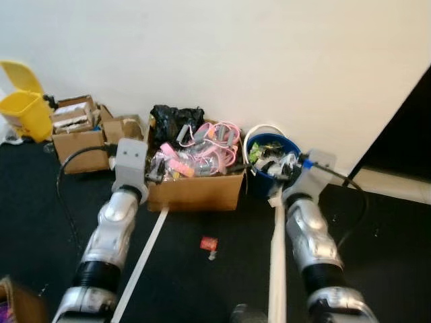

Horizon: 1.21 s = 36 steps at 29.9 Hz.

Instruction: Picking trash to rubbish bin

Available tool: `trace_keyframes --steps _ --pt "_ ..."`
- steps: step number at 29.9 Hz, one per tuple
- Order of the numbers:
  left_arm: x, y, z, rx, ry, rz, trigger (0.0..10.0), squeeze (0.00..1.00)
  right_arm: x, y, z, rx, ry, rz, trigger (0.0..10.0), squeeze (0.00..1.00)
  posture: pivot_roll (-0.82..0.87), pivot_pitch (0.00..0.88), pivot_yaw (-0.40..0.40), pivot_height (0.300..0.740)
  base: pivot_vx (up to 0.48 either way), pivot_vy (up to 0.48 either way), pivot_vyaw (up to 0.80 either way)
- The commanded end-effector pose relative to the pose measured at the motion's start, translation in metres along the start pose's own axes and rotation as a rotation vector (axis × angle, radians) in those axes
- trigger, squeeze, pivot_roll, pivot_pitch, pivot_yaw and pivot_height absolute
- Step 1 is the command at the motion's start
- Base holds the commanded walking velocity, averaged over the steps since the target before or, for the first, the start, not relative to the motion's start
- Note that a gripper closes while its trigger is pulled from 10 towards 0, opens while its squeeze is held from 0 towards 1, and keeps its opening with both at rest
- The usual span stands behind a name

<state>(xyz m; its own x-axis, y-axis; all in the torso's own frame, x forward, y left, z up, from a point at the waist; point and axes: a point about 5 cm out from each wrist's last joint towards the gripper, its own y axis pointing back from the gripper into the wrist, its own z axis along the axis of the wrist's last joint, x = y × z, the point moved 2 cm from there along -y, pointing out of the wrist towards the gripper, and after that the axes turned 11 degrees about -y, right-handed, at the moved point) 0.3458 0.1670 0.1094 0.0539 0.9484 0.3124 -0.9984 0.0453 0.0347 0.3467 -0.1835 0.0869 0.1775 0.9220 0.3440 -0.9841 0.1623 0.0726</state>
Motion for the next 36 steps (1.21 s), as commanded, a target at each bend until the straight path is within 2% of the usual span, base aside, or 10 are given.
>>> trace_keyframes --steps 1,10,21,22,24,26,27,30,32,36 --pt "0.002 -0.002 0.002 -0.005 0.01 0.016 10.0 0.0 -0.004 0.0 0.0 0.002 0.01 -0.006 10.0 0.0 -0.05 0.0 0.023 0.74 0.0 0.0 -0.8" --pt "-0.009 -0.001 -0.004 0.007 -0.02 -0.005 10.0 0.0 -0.013 0.002 -0.003 0.006 0.011 -0.025 10.0 0.0 -0.05 0.0 0.02 0.74 0.0 0.0 -0.8" --pt "-0.01 -0.001 -0.01 0.035 -0.008 0.013 10.0 0.0 -0.02 0.01 -0.013 0.024 0.005 -0.051 10.0 0.0 -0.05 0.0 0.017 0.74 0.0 0.0 -0.8" --pt "-0.013 0.0 -0.009 0.034 -0.009 0.013 10.0 0.0 -0.023 0.011 -0.011 0.023 0.005 -0.052 10.0 0.0 -0.08 0.0 -0.032 0.74 0.0 0.0 -0.8" --pt "-0.015 0.0 -0.008 0.032 -0.009 0.012 10.0 0.0 -0.025 0.011 -0.01 0.021 0.006 -0.052 10.0 0.0 -0.08 0.0 -0.032 0.74 0.0 0.0 -0.8" --pt "-0.014 0.0 -0.006 0.019 -0.01 0.024 10.0 0.0 -0.027 0.012 -0.014 0.045 0.007 -0.056 10.0 0.0 -0.08 0.0 -0.032 0.74 0.0 0.0 -0.8" --pt "-0.01 0.001 -0.007 0.024 0.002 0.031 10.0 0.0 -0.023 0.011 -0.009 0.02 -0.004 -0.053 10.0 0.0 -0.08 0.0 0.016 0.74 0.0 0.0 -0.8" --pt "-0.006 0.001 -0.008 0.023 0.017 0.054 10.0 0.0 -0.033 0.012 -0.011 0.028 -0.04 -0.115 10.0 0.0 -0.06 0.0 -0.016 0.74 0.0 0.0 -0.8" --pt "0.001 0.001 -0.011 0.033 0.012 0.061 10.0 0.0 -0.025 0.012 -0.014 0.027 -0.015 -0.086 10.0 0.0 -0.07 0.0 0.029 0.74 0.0 0.0 -0.8" --pt "-0.003 0.0 -0.01 0.022 -0.007 0.029 10.0 0.0 -0.016 0.012 -0.01 0.005 -0.017 -0.057 10.0 0.0 -0.06 0.0 0.017 0.74 0.0 0.0 -0.8"
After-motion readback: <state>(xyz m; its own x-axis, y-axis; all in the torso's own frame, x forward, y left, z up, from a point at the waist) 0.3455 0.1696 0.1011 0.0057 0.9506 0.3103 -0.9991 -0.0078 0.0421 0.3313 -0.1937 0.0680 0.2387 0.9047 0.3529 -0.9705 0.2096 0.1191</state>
